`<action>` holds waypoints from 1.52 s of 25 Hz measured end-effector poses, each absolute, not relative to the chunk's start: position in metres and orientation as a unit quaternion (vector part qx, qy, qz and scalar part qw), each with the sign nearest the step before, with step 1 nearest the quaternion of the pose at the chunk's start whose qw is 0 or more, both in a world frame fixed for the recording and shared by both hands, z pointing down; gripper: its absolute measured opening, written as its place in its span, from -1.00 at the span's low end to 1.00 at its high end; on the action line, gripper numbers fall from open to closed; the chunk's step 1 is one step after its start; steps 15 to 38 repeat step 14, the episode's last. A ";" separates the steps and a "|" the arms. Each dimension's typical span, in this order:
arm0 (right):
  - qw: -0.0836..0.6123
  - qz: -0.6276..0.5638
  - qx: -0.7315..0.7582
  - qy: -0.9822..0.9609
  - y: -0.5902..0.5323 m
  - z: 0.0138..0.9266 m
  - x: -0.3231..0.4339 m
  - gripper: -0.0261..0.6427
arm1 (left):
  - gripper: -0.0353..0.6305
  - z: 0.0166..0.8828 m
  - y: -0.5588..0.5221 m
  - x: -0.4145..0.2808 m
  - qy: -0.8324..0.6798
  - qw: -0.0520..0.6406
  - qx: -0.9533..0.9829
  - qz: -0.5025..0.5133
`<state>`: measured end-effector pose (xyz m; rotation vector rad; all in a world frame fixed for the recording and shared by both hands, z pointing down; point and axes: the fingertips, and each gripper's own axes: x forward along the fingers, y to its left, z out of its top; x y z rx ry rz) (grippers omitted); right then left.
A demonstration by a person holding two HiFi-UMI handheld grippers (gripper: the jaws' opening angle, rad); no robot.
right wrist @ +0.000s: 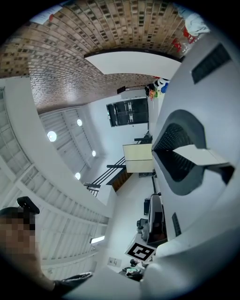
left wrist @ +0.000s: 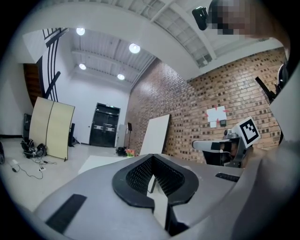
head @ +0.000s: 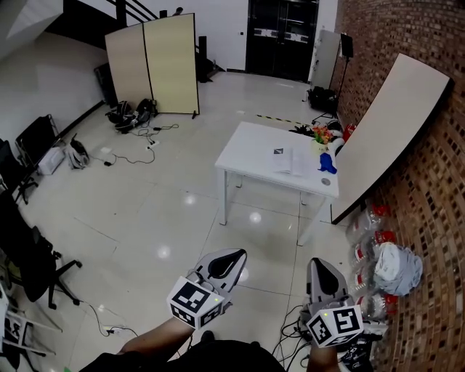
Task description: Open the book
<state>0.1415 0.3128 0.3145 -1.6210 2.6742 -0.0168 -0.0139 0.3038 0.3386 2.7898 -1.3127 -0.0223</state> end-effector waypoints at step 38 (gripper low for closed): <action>0.008 -0.003 -0.521 0.853 0.317 0.313 0.139 -0.92 | -0.89 0.337 0.312 -0.016 -0.418 0.018 0.908 -0.008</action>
